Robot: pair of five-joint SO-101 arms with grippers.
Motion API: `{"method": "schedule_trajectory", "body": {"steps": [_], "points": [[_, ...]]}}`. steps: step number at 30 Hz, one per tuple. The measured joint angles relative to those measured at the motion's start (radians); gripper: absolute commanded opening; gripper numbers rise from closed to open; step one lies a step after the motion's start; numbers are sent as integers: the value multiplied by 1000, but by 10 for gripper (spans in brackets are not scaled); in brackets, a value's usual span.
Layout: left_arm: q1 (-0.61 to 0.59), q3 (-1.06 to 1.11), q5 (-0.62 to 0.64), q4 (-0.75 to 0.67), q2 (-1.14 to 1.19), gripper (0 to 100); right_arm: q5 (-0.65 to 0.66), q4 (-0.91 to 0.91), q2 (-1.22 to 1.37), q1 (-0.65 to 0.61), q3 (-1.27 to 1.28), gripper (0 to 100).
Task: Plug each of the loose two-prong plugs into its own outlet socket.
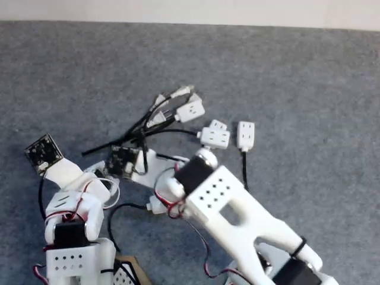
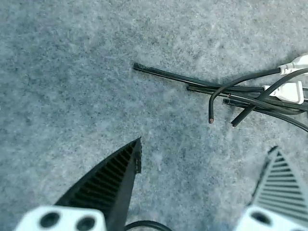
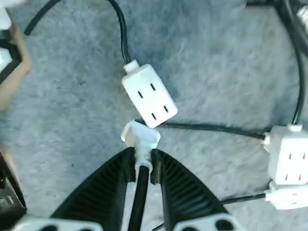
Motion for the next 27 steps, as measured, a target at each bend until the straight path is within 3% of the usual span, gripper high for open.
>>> {"method": "schedule_trajectory", "body": {"steps": [5,12,20,27], "points": [[0,0,0,0,0,386,195,26,78,-2,-106,5],[0,0,0,0,0,386,471,-61,106,-2,-32,5],[0,0,0,-3,0,386,588,-213,106,-2,84,5],[0,9,0,-3,0,386,683,-219,106,11,89,5]]}}
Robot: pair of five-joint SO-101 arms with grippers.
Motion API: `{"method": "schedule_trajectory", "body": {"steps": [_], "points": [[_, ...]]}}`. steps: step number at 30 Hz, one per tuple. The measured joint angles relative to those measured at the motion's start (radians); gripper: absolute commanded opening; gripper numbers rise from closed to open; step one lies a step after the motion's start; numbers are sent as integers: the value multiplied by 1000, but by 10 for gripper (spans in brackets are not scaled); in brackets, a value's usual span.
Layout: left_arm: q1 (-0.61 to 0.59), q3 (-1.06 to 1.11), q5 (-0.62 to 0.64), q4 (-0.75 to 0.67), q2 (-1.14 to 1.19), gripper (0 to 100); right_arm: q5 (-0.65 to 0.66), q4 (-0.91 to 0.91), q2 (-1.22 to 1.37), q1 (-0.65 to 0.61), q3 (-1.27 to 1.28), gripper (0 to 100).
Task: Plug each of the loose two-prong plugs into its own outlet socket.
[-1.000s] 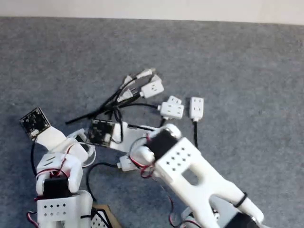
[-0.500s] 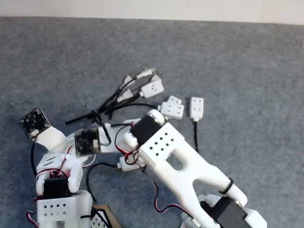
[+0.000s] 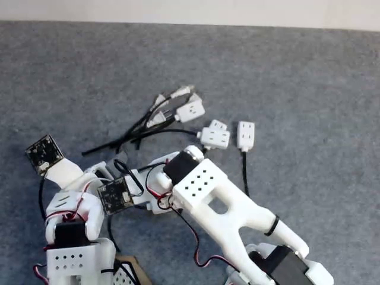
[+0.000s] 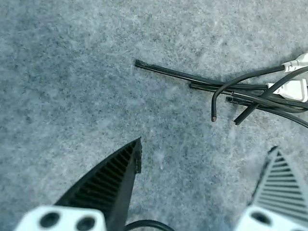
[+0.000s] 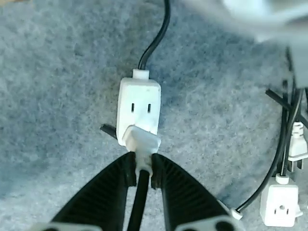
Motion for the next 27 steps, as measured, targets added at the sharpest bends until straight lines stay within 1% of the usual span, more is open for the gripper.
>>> {"method": "schedule_trajectory", "body": {"steps": [4,9,15,20,23,27], "points": [[0,0,0,0,0,386,63,-2,0,34,0,5],[0,6,0,-18,0,386,103,-2,0,46,0,5],[0,6,0,-31,0,386,106,-3,0,44,9,5],[0,18,0,-49,0,386,106,-3,0,3,9,5],[0,18,0,-49,0,386,106,-3,0,-2,11,5],[0,18,0,-49,0,386,112,-3,-3,-3,58,5]]}}
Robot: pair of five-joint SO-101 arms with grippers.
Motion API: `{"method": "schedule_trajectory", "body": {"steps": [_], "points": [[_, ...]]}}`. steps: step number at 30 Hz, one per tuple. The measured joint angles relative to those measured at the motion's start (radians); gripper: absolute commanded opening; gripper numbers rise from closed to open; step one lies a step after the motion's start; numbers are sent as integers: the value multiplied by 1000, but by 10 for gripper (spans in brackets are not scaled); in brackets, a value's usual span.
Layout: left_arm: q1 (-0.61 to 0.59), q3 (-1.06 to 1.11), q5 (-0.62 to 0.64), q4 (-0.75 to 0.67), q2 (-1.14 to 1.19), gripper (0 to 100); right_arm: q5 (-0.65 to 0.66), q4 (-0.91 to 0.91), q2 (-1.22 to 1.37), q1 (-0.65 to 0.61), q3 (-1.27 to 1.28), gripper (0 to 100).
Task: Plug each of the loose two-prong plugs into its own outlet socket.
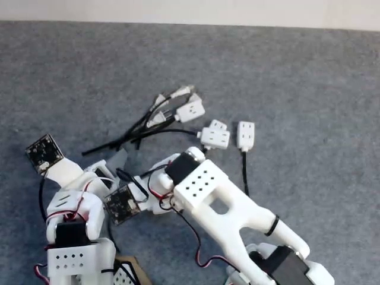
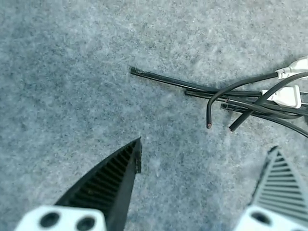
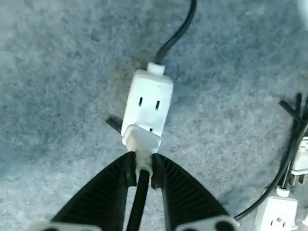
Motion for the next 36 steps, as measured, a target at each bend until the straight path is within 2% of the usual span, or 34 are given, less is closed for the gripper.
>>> {"method": "schedule_trajectory", "body": {"steps": [16,24,36], "points": [[0,0,0,0,0,386,3,-69,-6,0,35,5],[-2,0,0,0,0,386,3,-117,126,-2,26,5],[-2,0,0,0,0,386,3,-127,129,29,26,5]]}}
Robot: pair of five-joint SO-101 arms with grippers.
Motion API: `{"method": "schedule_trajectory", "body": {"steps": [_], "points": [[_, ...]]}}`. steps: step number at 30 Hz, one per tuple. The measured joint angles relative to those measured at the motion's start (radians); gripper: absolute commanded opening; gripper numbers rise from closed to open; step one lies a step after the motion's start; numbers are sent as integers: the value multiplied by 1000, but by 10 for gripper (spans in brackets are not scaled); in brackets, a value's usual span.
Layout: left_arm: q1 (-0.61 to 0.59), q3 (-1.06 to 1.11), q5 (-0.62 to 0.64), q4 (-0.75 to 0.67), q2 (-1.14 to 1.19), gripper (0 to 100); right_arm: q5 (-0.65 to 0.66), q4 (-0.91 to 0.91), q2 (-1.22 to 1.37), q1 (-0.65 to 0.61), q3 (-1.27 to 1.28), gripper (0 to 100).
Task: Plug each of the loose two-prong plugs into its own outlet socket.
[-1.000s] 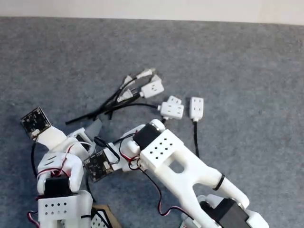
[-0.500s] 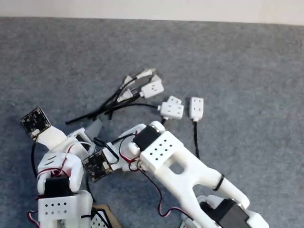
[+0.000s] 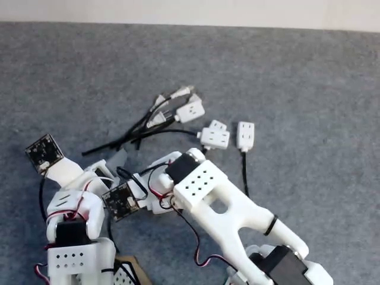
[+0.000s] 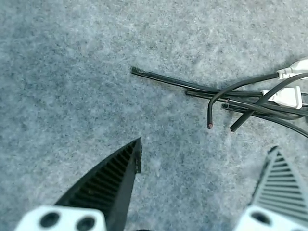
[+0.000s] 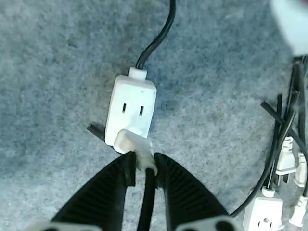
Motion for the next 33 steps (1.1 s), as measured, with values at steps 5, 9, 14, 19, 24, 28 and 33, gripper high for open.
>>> {"method": "schedule_trajectory", "body": {"steps": [5,9,14,19,24,28,33], "points": [[0,0,0,0,0,386,0,-21,0,-2,17,5],[-2,0,0,0,0,386,0,-31,0,-26,17,5],[-2,0,0,0,0,386,0,-31,0,-35,17,5],[-2,0,0,-3,0,386,0,-35,-6,-37,48,5],[-2,3,0,-12,0,386,12,-57,-84,-46,114,5],[3,3,0,-12,0,386,35,-58,-112,-51,152,6],[2,3,0,-12,0,386,71,-60,-112,-49,163,6]]}}
